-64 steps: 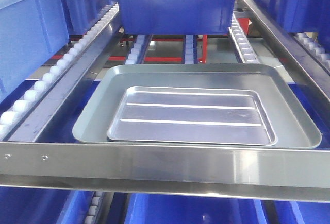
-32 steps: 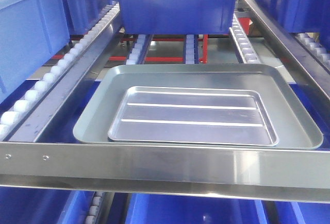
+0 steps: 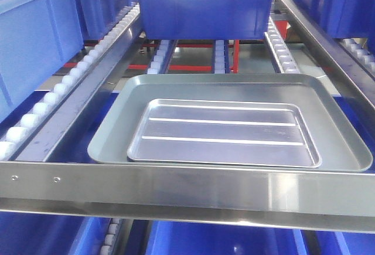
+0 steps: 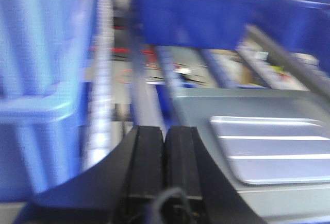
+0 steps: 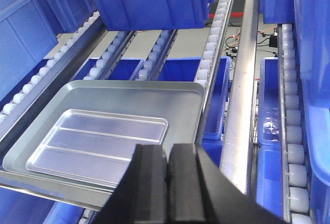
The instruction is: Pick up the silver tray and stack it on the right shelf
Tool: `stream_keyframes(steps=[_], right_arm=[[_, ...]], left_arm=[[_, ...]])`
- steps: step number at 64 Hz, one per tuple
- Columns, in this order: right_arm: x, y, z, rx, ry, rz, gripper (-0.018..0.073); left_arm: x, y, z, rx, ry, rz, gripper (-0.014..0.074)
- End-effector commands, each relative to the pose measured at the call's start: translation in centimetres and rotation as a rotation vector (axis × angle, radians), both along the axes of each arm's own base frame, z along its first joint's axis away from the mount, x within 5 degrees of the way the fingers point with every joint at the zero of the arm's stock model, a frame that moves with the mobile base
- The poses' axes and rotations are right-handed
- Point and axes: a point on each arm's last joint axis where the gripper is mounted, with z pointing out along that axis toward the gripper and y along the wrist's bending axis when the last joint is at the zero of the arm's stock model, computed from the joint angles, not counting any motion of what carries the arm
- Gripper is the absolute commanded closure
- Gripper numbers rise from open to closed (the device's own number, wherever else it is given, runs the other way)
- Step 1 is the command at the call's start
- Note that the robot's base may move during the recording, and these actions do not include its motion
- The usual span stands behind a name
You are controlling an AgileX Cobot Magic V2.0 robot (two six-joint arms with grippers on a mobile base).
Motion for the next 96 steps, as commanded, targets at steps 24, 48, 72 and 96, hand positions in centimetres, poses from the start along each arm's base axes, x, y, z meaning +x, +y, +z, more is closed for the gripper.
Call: stream_keyframes(steps=[24,48,72,96], right_arm=[[0.1,0.2,1.5,-0.005,-0.098,0.021,0.051],[0.1,0.2,1.5,-0.005,-0.098,0.021,0.051],[0.1,0.2,1.5,-0.008,-0.1,0.02,0.051],[1.1,0.8,-1.2,-0.093,-0.068,0.002,0.051]], left_arm=[[0.7,1.0,-2.8,-0.069,-0.075,0.202,0.0688],[0.7,1.0,-2.8,-0.069,-0.075,0.202,0.0688],[0.7,1.0,-2.8,-0.069,-0.075,0.202,0.0688],[0.7,1.0,-2.8,-0.069,-0.075,0.202,0.0688]])
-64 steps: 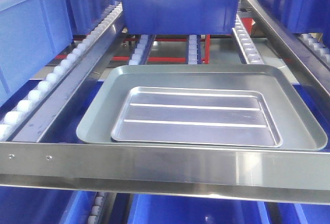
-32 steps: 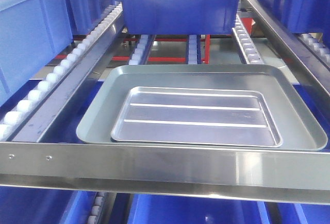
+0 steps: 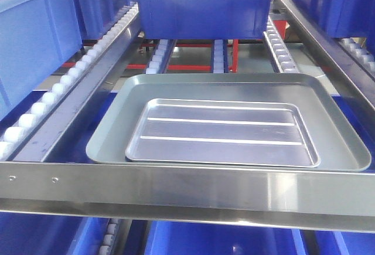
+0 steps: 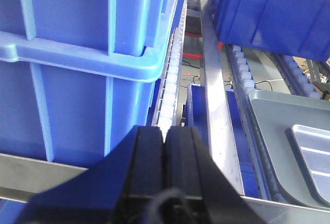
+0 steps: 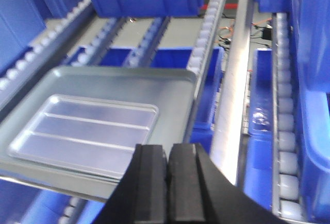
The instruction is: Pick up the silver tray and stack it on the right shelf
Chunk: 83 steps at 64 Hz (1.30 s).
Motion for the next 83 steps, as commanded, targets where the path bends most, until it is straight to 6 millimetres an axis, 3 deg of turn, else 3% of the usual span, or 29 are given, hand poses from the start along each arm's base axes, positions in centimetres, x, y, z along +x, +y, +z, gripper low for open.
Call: stream_keyframes(steps=[1,16,28,45,83], right_arm=[[0.5,0.5,0.4,-0.048,-0.098,0.02,0.051],[1.6,1.5,-2.4,-0.098,-0.183,-0.022,0.051],[2.2,0.8,-4.2,-0.11,-0.279,-0.157,0.051],[1.6,0.0,-6.9,-0.117,-0.333,-0.309,0.051],[1.6,-0.1,-6.9,-0.105,-0.324,-0.321,0.051]], left_arm=[[-0.1,0.1,0.3,-0.015,-0.089,0.007,0.0688],[-0.1,0.1,0.3,-0.015,-0.089,0.007,0.0688],[-0.1,0.1,0.3,-0.015,-0.089,0.007,0.0688],[-0.1,0.1,0.3,-0.015,-0.087,0.007,0.0688],[-0.1,0.1,0.3,-0.015,-0.087,0.007,0.0688]])
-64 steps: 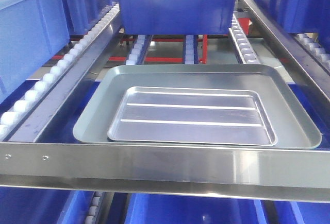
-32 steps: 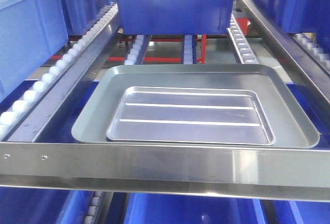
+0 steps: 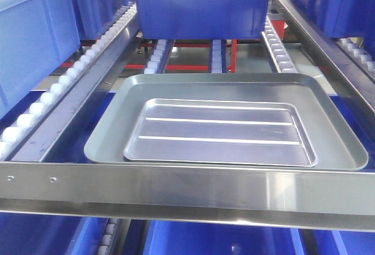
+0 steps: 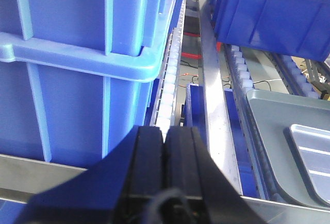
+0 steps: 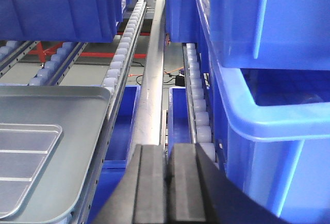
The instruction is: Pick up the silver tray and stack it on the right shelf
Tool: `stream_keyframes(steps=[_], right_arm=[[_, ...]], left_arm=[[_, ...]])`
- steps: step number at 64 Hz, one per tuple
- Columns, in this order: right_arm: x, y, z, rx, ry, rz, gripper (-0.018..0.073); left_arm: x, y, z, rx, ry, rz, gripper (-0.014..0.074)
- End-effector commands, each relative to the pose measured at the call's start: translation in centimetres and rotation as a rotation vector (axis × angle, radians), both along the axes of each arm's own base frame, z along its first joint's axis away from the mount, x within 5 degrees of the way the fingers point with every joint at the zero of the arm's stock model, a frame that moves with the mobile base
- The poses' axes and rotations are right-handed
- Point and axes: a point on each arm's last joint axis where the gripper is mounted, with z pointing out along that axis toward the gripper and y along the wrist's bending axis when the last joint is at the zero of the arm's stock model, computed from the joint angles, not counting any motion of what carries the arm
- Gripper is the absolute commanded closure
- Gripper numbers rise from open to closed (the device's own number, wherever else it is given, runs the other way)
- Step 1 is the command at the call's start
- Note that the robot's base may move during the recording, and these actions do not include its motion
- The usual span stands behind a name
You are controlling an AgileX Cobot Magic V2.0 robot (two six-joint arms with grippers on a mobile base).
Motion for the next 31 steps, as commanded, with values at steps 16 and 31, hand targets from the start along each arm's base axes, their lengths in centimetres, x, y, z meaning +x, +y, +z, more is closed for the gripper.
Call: stream_keyframes(steps=[16,31], right_arm=[[-0.3,-0.04,1.51,-0.01,-0.128,-0.009,0.051],[-0.3,-0.04,1.51,-0.01,-0.128,-0.009,0.051]], left_arm=[[-0.05,0.06,0.28,-0.016,-0.086,0.007,0.0688],[-0.05,0.06,0.28,-0.016,-0.086,0.007,0.0688]])
